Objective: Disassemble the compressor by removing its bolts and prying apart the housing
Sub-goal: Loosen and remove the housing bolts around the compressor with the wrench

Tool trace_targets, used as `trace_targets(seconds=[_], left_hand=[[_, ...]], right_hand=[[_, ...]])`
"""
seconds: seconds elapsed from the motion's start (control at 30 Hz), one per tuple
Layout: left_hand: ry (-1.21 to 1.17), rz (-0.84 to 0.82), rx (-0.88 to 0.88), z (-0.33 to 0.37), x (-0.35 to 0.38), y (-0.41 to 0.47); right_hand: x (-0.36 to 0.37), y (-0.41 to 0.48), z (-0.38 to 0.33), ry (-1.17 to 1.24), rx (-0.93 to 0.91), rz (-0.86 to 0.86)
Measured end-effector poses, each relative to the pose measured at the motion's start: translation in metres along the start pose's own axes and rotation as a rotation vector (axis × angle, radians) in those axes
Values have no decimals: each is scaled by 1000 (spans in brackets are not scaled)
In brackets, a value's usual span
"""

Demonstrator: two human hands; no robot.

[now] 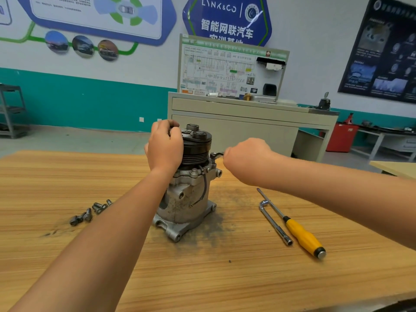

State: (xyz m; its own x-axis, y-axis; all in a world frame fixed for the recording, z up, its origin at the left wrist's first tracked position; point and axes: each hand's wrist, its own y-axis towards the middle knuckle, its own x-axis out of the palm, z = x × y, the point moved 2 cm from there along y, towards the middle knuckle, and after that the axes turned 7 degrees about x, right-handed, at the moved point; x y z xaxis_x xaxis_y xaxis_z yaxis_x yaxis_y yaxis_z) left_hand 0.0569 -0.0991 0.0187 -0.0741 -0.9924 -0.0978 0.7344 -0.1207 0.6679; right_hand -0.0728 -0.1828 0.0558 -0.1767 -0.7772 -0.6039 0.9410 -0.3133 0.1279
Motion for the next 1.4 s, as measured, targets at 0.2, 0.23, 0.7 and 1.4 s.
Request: trace_targets(seconds=[0.2, 0.23, 0.7, 1.4], left_hand=[[-4, -2, -10, 2, -1, 0], [-4, 0, -10, 1, -1, 0], [55, 23, 51, 0, 0, 0], [1297, -1055, 959, 53, 52, 14]], right_hand=[[28, 13, 22, -53, -34, 126], [35, 18, 25, -23, -11, 144], [99, 84, -15, 1135, 566, 505], [148, -9, -73, 2462, 591, -127]])
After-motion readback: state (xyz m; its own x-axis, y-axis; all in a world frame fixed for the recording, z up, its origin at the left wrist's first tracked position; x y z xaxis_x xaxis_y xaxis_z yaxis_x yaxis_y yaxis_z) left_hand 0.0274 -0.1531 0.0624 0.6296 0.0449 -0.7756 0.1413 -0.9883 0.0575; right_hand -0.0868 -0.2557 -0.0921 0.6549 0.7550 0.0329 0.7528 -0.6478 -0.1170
